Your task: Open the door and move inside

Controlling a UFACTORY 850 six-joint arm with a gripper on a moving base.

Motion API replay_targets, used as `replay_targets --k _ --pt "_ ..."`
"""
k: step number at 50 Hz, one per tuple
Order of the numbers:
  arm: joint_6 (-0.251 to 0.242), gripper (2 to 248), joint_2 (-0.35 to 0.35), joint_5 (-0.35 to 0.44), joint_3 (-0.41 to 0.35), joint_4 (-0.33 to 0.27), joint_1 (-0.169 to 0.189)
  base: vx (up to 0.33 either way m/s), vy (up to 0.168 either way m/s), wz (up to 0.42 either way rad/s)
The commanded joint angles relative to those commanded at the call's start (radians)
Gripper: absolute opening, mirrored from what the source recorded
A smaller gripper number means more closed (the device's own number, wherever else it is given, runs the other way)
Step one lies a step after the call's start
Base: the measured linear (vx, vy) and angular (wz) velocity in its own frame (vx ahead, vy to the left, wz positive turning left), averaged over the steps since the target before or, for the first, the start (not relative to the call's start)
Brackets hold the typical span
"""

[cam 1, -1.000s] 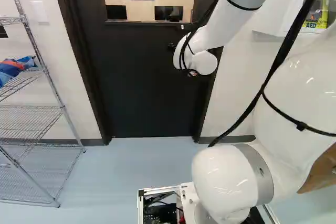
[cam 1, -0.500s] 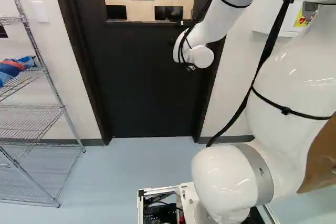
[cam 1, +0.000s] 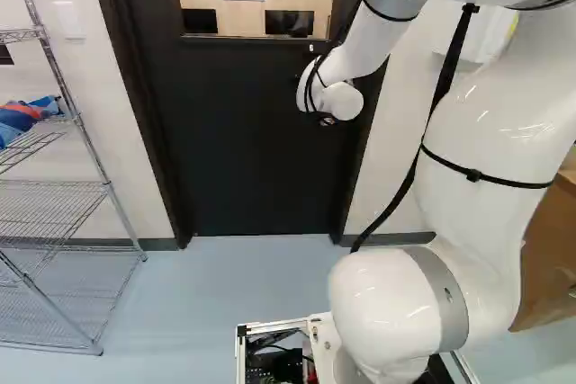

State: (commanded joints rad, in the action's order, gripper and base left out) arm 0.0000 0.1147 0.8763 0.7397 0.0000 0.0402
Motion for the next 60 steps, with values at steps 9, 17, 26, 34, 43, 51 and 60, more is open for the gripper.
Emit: replay_targets --k 9,17,26,34,43,51,60 --pt "0.0 247 -0.004 0.0 -0.025 0.0 0.013 0.0 0.0 0.0" --pt "0.0 247 -0.004 0.0 -0.044 0.0 0.024 0.0 0.0 0.0" --pt "0.0 247 0.009 0.0 -0.051 0.0 0.026 0.0 0.0 0.0" --pt "0.0 247 0.023 0.0 -0.054 0.0 0.026 0.0 0.0 0.0" --pt "0.0 247 0.04 0.0 -0.057 0.0 0.026 0.0 0.0 0.0" --pt "0.0 247 0.056 0.0 -0.059 0.0 0.026 0.0 0.0 0.0" --pt "0.0 247 0.07 0.0 -0.06 0.0 0.026 0.0 0.0 0.0"
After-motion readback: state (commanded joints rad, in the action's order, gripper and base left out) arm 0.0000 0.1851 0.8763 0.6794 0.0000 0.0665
